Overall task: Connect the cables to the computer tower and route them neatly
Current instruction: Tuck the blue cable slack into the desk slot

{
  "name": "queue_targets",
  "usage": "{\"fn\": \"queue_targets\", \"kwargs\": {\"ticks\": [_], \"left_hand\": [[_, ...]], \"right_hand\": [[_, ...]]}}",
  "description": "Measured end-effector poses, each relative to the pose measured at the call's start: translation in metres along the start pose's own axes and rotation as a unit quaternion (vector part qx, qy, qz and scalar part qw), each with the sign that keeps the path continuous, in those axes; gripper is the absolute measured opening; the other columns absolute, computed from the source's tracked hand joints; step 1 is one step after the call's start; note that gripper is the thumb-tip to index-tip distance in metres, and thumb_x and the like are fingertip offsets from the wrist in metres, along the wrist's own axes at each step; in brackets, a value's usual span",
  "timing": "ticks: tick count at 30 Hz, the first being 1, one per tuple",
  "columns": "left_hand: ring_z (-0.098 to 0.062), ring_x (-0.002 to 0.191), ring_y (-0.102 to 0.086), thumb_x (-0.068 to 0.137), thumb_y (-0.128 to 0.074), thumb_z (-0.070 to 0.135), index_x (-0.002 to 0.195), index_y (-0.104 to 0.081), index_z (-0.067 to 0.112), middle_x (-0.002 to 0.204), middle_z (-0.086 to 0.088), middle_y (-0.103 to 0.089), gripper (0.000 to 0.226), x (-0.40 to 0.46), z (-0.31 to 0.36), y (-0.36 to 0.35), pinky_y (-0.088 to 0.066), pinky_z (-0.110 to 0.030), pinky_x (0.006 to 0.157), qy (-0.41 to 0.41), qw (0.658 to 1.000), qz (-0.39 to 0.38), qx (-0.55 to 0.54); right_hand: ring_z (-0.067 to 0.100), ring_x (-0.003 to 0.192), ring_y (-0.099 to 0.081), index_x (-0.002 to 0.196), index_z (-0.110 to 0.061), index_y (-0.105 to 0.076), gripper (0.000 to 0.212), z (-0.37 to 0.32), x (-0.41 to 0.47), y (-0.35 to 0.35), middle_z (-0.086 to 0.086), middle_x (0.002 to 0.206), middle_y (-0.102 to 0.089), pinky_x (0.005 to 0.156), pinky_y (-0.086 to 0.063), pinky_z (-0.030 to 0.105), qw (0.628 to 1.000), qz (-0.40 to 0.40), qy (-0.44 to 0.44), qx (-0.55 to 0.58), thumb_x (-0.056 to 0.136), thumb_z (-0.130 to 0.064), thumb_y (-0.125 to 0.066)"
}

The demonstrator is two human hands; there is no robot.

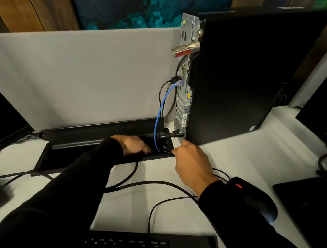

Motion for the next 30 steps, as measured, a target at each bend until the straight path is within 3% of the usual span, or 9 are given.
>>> {"fn": "queue_targets", "kwargs": {"ticks": [2, 3, 5, 7, 11, 15, 20, 24, 30], "left_hand": [[-0.017, 0.102, -0.066, 0.104, -0.048, 0.022, 0.119, -0.072, 0.011, 0.105, -0.002, -0.074, 0.030, -0.010, 0.000, 0.000, -0.052, -0.026, 0.093, -0.006, 0.997, 0.015, -0.076], [-0.015, 0.101, -0.063, 0.105, -0.045, 0.026, 0.118, -0.071, 0.015, 0.102, 0.002, -0.072, 0.031, -0.013, 0.002, 0.000, -0.049, -0.026, 0.095, -0.023, 0.997, 0.034, -0.058], [-0.015, 0.108, -0.059, 0.102, -0.044, 0.039, 0.112, -0.070, 0.025, 0.110, 0.003, -0.069, 0.031, -0.018, 0.011, -0.001, -0.042, -0.036, 0.107, -0.057, 0.995, 0.065, 0.052], [-0.016, 0.112, -0.056, 0.099, -0.044, 0.045, 0.116, -0.068, 0.028, 0.119, 0.002, -0.065, 0.033, -0.026, 0.020, -0.006, -0.039, -0.038, 0.106, -0.064, 0.984, 0.067, 0.151], [-0.013, 0.094, -0.060, 0.103, -0.047, 0.031, 0.095, -0.067, 0.025, 0.100, 0.001, -0.066, 0.022, -0.039, 0.036, -0.006, -0.040, -0.026, 0.079, -0.088, 0.977, 0.077, 0.178], [-0.015, 0.071, -0.059, 0.100, -0.052, 0.024, 0.076, -0.060, 0.022, 0.079, 0.000, -0.062, 0.026, -0.048, 0.040, 0.001, -0.040, -0.022, 0.058, -0.093, 0.956, 0.174, 0.215], [-0.021, 0.076, -0.062, 0.093, -0.057, 0.026, 0.077, -0.065, 0.028, 0.087, 0.003, -0.067, 0.018, -0.064, 0.031, -0.006, -0.050, -0.029, 0.069, -0.141, 0.929, 0.243, 0.240], [-0.020, 0.076, -0.055, 0.096, -0.054, 0.029, 0.110, -0.069, 0.028, 0.095, -0.002, -0.063, 0.021, -0.083, 0.024, -0.020, -0.042, -0.029, 0.064, -0.127, 0.898, 0.303, 0.292], [-0.017, 0.089, -0.064, 0.095, -0.069, 0.035, 0.106, -0.065, 0.013, 0.095, 0.000, -0.068, 0.025, -0.093, 0.038, -0.008, -0.043, -0.026, 0.072, -0.189, 0.899, 0.382, 0.095]], "right_hand": [[0.027, 0.107, -0.063, 0.121, -0.020, -0.070, 0.029, -0.001, 0.000, 0.003, 0.005, 0.126, -0.058, 0.082, -0.053, 0.035, 1.000, 0.012, -0.005, -0.010, 0.101, -0.008, -0.052], [0.027, 0.107, -0.063, 0.121, -0.021, -0.070, 0.030, -0.002, 0.000, 0.003, 0.005, 0.126, -0.058, 0.082, -0.053, 0.034, 1.000, 0.018, -0.006, -0.018, 0.101, -0.008, -0.052], [0.025, 0.106, -0.063, 0.122, -0.021, -0.070, 0.031, -0.004, -0.001, 0.004, 0.004, 0.124, -0.059, 0.083, -0.053, 0.034, 0.999, 0.028, -0.005, -0.027, 0.100, -0.008, -0.052], [0.025, 0.108, -0.062, 0.122, -0.020, -0.070, 0.029, -0.006, -0.002, 0.004, 0.005, 0.124, -0.060, 0.088, -0.053, 0.034, 0.999, 0.033, -0.003, -0.035, 0.100, -0.009, -0.054], [0.027, 0.114, -0.056, 0.121, -0.019, -0.069, 0.028, -0.009, 0.000, 0.009, 0.007, 0.124, -0.058, 0.094, -0.051, 0.037, 0.998, 0.051, 0.012, -0.038, 0.098, -0.012, -0.056], [0.028, 0.109, -0.055, 0.119, -0.022, -0.069, 0.027, -0.015, -0.002, 0.016, 0.007, 0.120, -0.059, 0.093, -0.053, 0.039, 0.994, 0.095, 0.054, 0.002, 0.097, -0.013, -0.058], [0.026, 0.112, -0.055, 0.125, -0.020, -0.068, 0.027, -0.023, -0.012, 0.019, 0.006, 0.120, -0.058, 0.098, -0.051, 0.036, 0.990, 0.089, 0.088, 0.058, 0.102, -0.023, -0.056], [0.020, 0.106, -0.058, 0.123, -0.018, -0.071, 0.026, -0.023, -0.022, 0.022, 0.004, 0.115, -0.060, 0.094, -0.053, 0.033, 0.984, 0.081, 0.087, 0.132, 0.101, -0.026, -0.060], [0.016, 0.107, -0.062, 0.129, -0.019, -0.068, 0.032, -0.001, -0.032, 0.025, 0.003, 0.120, -0.063, 0.085, -0.049, 0.023, 0.977, 0.065, 0.017, 0.205, 0.099, -0.028, -0.065]]}}
Point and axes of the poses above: each hand's wrist, its own x-axis towards the middle knuckle, its own y-axis out of the back of the hand, z = x × y, the point moved 4 cm from there along x, towards the middle knuckle
